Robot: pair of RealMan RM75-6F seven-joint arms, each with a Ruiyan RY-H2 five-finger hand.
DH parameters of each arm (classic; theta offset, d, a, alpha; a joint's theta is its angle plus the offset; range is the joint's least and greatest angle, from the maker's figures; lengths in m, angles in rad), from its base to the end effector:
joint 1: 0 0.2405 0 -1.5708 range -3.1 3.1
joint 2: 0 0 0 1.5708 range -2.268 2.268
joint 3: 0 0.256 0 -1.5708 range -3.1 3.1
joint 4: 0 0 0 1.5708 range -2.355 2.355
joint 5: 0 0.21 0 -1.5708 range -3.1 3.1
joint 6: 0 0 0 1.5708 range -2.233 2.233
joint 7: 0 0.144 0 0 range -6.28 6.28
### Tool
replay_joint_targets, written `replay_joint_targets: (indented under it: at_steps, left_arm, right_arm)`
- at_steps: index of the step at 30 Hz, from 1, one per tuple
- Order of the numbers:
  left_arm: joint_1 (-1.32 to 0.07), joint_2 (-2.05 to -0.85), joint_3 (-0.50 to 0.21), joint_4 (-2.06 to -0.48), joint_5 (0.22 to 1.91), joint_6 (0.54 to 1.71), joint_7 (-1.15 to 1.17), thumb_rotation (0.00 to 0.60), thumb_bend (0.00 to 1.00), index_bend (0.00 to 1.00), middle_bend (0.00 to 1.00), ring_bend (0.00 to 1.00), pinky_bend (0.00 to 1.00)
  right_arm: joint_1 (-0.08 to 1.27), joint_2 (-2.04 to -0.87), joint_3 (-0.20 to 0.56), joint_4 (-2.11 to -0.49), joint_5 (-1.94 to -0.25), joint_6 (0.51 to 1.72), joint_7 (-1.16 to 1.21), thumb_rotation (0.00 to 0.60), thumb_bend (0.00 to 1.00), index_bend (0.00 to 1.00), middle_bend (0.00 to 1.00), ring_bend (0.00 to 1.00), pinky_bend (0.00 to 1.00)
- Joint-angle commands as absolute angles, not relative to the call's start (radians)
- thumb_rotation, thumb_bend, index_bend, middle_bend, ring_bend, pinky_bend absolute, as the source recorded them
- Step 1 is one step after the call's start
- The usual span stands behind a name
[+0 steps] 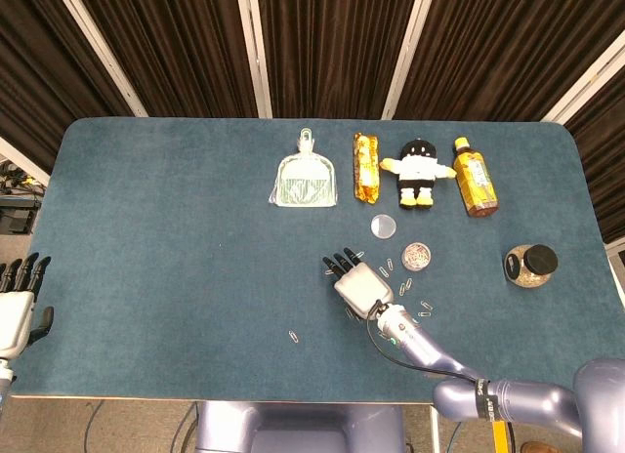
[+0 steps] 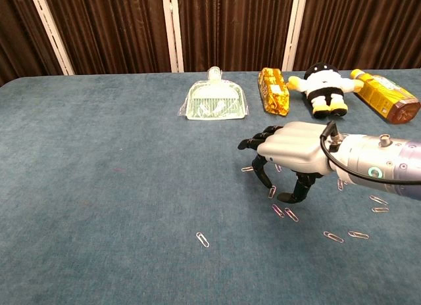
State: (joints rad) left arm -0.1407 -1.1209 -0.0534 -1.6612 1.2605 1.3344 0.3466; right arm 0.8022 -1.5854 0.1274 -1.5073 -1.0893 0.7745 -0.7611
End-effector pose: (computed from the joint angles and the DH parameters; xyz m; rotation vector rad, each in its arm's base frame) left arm -0.3290 0.1943 0.1454 -1.4202 -0.8735 -0.5268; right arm -0.1292 -0.3175 -0.0597 2.2352 -0.5716 0.6182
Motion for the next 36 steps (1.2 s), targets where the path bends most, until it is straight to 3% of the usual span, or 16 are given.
replay_joint_targets:
  at_steps: [1,36]
  left_arm:
    - [-0.142,-1.123,-0.053,-1.662,1.257,1.333,0.351,0.600,0.49,0.00,0.00,0.00,0.00]
    - [-0.162,-1.133,-0.054,-1.647,1.219,1.310,0.363,0.600,0.49,0.00,0.00,0.00,0.00]
  right_arm:
    - [0.809,-1.585,0.122,-1.498,-1.088,0.773,-0.751,0.600,0.33,0.49,0.00,0.00,0.00]
    - [0.906,-1.633,0.075,-1.413,-1.018,0.754,-0.714,0.600,0.33,0.47,0.00,0.00,0.00]
